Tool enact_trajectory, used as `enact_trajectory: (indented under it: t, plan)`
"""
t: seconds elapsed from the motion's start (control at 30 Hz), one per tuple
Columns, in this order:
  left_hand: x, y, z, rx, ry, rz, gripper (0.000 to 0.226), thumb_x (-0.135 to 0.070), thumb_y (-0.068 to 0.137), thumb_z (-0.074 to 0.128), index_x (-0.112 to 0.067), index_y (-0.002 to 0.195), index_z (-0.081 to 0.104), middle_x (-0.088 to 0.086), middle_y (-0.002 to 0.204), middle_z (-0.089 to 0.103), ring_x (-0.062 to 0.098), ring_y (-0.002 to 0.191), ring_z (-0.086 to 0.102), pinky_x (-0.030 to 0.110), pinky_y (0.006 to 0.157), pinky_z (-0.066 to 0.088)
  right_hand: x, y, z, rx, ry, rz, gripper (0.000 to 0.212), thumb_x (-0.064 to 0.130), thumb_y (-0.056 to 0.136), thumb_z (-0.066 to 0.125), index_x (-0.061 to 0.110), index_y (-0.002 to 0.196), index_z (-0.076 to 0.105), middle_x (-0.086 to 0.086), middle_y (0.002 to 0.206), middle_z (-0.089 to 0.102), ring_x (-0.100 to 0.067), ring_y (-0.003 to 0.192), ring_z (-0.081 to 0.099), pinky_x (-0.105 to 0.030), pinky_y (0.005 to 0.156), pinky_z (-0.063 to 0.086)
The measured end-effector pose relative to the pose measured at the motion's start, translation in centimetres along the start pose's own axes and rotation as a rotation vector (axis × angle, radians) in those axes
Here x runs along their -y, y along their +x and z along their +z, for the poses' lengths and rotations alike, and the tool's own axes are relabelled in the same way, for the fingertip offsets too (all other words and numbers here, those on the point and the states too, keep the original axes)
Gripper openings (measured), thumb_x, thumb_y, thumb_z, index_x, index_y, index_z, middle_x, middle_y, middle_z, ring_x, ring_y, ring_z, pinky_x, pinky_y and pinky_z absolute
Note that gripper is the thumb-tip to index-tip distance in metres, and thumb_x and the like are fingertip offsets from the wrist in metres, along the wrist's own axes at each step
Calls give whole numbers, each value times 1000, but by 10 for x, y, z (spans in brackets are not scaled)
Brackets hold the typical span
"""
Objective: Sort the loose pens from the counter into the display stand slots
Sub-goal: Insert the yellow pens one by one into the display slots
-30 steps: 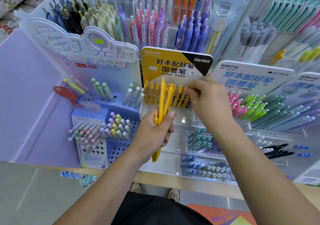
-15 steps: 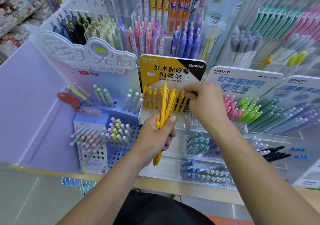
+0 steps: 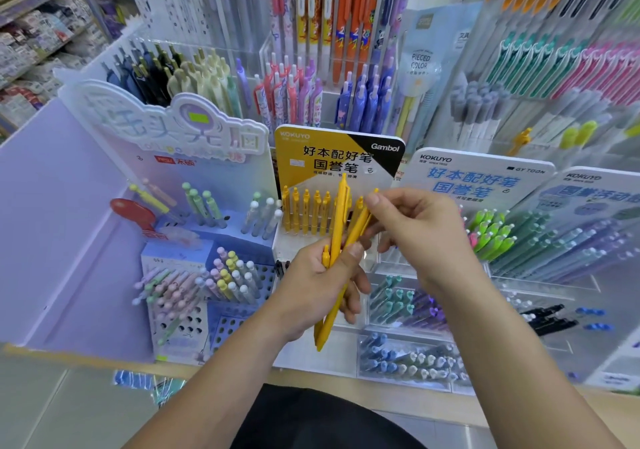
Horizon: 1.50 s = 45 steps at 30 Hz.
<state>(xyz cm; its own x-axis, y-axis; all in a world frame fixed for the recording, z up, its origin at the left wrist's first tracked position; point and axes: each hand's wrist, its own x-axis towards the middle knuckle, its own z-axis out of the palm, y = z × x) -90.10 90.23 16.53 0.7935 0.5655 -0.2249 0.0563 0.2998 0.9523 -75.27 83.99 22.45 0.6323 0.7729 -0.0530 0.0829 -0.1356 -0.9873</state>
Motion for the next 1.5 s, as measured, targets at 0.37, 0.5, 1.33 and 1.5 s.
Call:
enact_trajectory:
  t: [0.37,0.5,1.33,1.5]
  plan:
    - [21,8,-14,-241,-4,-74,33,-37,109,52,-4,110,60,9,72,57,16,51,41,23,42,31,0,12,-9,-331,-175,-216,14,22,101,63,22,89,70,-4,66,70,-20,61,71,-39,61,61]
    - [21,12,-14,-241,14,-61,38,-40,109,49,-4,114,60,7,77,48,14,59,40,25,47,33,-18,15,-9,-266,-509,-291,16,31,98,61,22,95,74,3,70,71,-23,69,70,-48,75,58]
    - [9,8,-27,-309,225,96,28,-47,106,49,-25,108,67,-16,92,70,-6,83,61,16,77,48,-16,34,7,-114,-1075,-206,19,23,96,63,13,82,71,-12,74,66,-38,72,63,-43,66,58]
    - [6,3,-28,-253,215,64,34,-47,106,50,-19,110,67,-21,59,49,-1,59,47,28,67,43,-10,32,5,-154,-1169,-288,15,18,96,63,22,97,77,-10,84,73,-38,84,66,-38,66,53]
